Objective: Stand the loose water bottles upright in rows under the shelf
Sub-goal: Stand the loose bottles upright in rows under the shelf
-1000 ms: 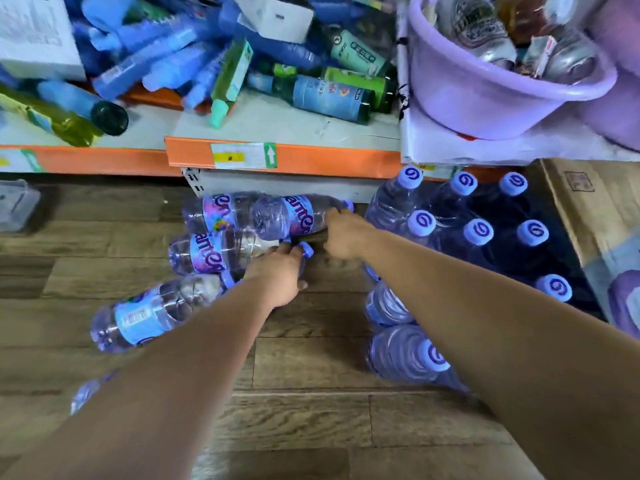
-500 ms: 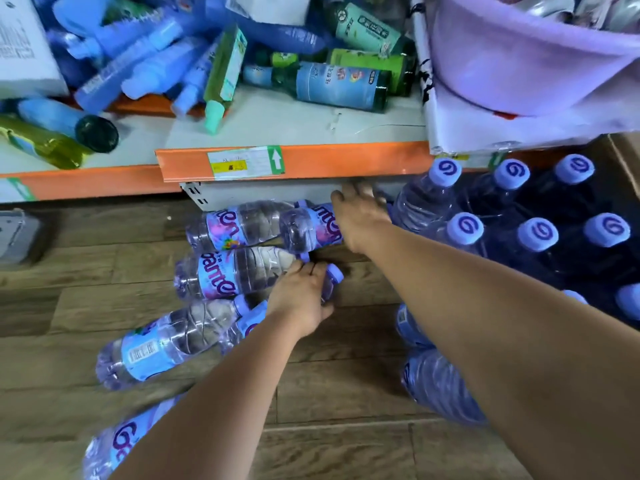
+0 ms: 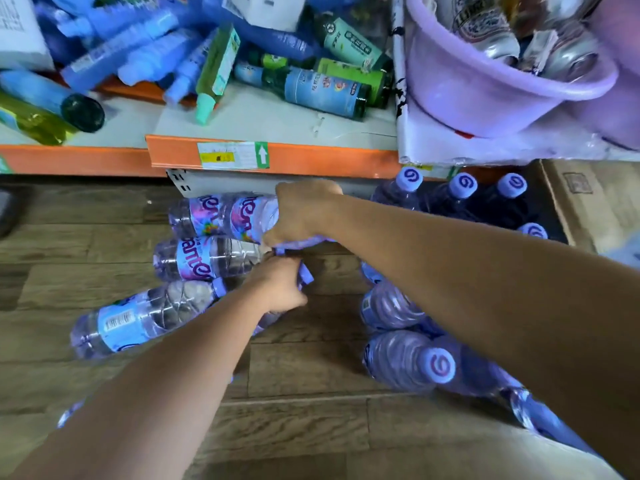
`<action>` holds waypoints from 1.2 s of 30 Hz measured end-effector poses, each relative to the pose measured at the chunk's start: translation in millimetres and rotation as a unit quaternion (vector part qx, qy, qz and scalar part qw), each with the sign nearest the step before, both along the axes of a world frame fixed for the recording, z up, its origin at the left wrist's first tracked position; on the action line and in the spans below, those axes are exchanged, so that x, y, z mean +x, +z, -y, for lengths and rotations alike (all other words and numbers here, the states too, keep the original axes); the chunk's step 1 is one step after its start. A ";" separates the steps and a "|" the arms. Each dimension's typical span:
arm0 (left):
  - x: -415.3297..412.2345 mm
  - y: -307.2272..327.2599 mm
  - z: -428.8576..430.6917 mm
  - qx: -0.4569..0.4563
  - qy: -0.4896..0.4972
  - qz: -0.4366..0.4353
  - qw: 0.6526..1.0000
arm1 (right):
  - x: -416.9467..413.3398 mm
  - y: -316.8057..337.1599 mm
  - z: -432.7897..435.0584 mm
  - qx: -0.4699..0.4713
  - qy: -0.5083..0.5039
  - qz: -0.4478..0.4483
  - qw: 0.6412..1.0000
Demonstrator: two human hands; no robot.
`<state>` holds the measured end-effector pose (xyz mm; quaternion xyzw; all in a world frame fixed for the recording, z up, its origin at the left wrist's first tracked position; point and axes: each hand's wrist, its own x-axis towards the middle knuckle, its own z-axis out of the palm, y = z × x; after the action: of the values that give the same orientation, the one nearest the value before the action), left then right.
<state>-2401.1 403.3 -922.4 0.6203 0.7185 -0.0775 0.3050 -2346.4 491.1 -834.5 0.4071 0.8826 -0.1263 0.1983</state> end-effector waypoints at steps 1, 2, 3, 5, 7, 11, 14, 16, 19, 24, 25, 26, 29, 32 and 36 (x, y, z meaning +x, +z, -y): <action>-1.2 8.3 1.0 0.004 -0.016 -0.021 1.000 | 1.6 10.5 -2.5 -0.013 -0.007 0.020 1.000; -3.3 16.5 1.6 0.019 -0.042 -0.049 0.998 | 3.2 20.3 -5.0 -0.024 -0.005 0.044 0.999; -6.4 25.3 1.9 0.036 -0.071 -0.079 0.994 | 5.3 28.9 -6.9 -0.038 0.002 0.071 0.997; -16.6 40.0 2.8 0.064 -0.105 -0.118 0.985 | 11.4 41.6 -6.5 -0.066 0.008 0.117 0.991; -24.7 52.5 7.7 0.060 -0.104 -0.120 0.985 | 21.0 48.1 -2.5 -0.067 0.008 0.162 0.984; -31.2 73.2 22.3 0.084 -0.103 -0.093 0.987 | 43.9 52.3 2.1 -0.046 0.003 0.183 0.982; -28.6 86.2 29.3 0.110 -0.099 -0.072 0.986 | 49.3 45.6 4.4 -0.007 -0.012 0.119 0.993; -23.5 93.4 30.9 0.123 -0.094 -0.059 0.986 | 51.9 35.0 5.3 0.023 -0.043 0.046 0.998; -14.7 102.0 34.6 0.147 -0.081 -0.023 0.986 | 54.3 23.9 12.4 0.041 -0.056 -0.030 0.997; 6.5 106.9 33.3 0.176 -0.065 0.044 0.981 | 71.5 30.6 12.8 0.021 -0.045 -0.085 0.995; 12.8 107.7 30.9 0.182 -0.068 0.052 0.979 | 75.2 32.9 11.5 0.019 -0.042 -0.083 0.995; 18.6 108.2 28.5 0.186 -0.075 0.055 0.978 | 78.3 34.8 10.1 0.020 -0.039 -0.085 0.995; 30.4 108.0 23.2 0.186 -0.084 0.055 0.977 | 81.2 36.9 5.3 0.023 -0.033 -0.095 0.995; 35.8 105.1 21.3 0.185 -0.077 0.060 0.978 | 82.8 36.5 -0.5 0.019 -0.021 -0.096 0.995; 42.5 102.0 17.3 0.185 -0.055 0.060 0.979 | 90.5 37.6 -5.7 0.008 -0.009 -0.096 0.995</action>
<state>-2358.6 386.0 -820.4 0.7081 0.6655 0.0775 0.2231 -2255.8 496.8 -796.9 0.4025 0.8949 -0.1595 0.1084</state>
